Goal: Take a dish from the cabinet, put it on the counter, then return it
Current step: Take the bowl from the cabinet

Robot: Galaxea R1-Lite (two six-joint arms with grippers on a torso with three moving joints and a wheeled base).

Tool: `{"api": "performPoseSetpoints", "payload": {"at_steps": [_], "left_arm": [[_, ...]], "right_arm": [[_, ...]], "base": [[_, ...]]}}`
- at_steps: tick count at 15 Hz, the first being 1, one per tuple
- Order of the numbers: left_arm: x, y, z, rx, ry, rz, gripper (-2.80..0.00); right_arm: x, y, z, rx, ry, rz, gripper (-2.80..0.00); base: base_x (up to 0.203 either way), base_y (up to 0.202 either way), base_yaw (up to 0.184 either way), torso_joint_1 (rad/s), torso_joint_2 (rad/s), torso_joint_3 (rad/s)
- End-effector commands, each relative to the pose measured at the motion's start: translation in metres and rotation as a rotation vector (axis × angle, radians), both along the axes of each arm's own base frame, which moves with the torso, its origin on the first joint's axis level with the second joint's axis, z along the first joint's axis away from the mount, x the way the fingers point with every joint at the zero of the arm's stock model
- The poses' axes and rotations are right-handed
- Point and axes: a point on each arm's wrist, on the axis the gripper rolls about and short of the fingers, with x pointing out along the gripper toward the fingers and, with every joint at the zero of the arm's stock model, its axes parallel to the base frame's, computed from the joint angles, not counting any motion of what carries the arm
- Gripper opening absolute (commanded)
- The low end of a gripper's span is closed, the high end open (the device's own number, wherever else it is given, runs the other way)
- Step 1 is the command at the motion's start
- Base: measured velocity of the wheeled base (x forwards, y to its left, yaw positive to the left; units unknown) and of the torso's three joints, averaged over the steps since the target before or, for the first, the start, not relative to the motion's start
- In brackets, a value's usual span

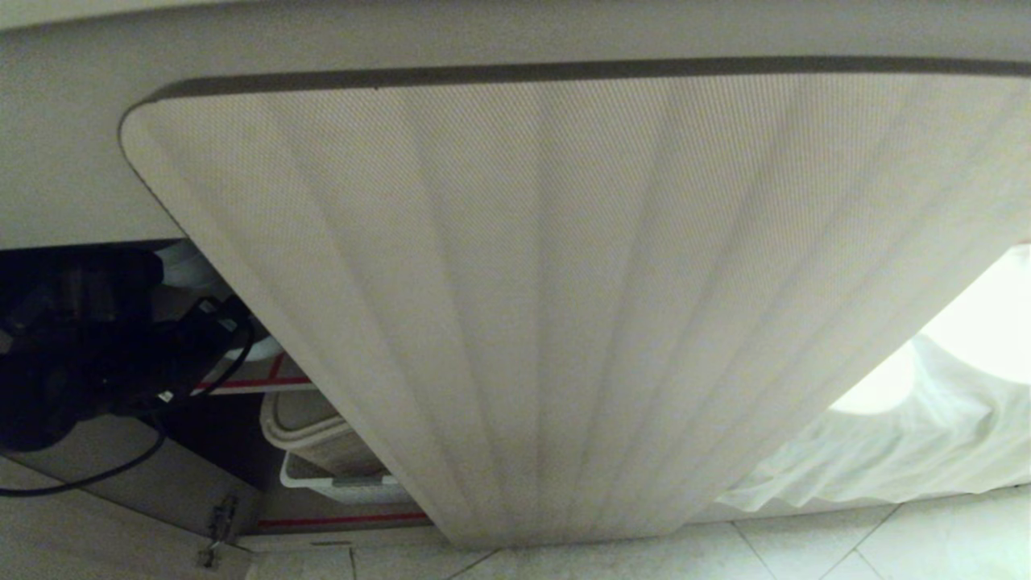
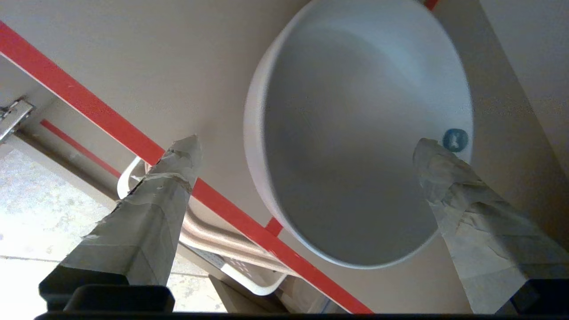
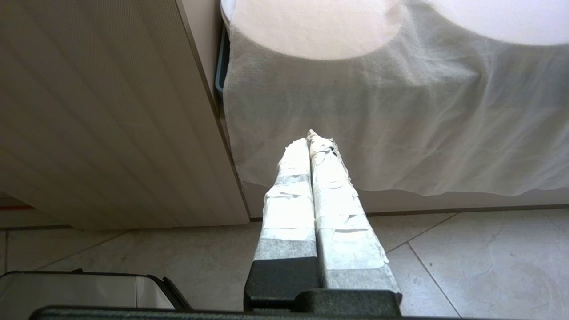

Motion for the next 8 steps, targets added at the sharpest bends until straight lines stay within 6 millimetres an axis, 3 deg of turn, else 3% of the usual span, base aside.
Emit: {"api": "performPoseSetpoints", "payload": {"at_steps": [1, 8], "left_arm": [[0.0015, 0.0003, -0.0018, -0.004, 0.003, 0.003, 0.0], [0.0031, 0.0005, -0.005, -0.005, 0.013, 0.004, 0.0]], "right_arm": [[0.0, 0.0, 0.0, -0.001, 0.0, 0.0, -2.8], [0.0, 0.0, 0.0, -0.001, 0.0, 0.0, -2.8]], "base": [[0.0, 0.0, 0.0, 0.0, 0.0, 0.0], [0.0, 0.0, 0.0, 0.0, 0.0, 0.0]]}}
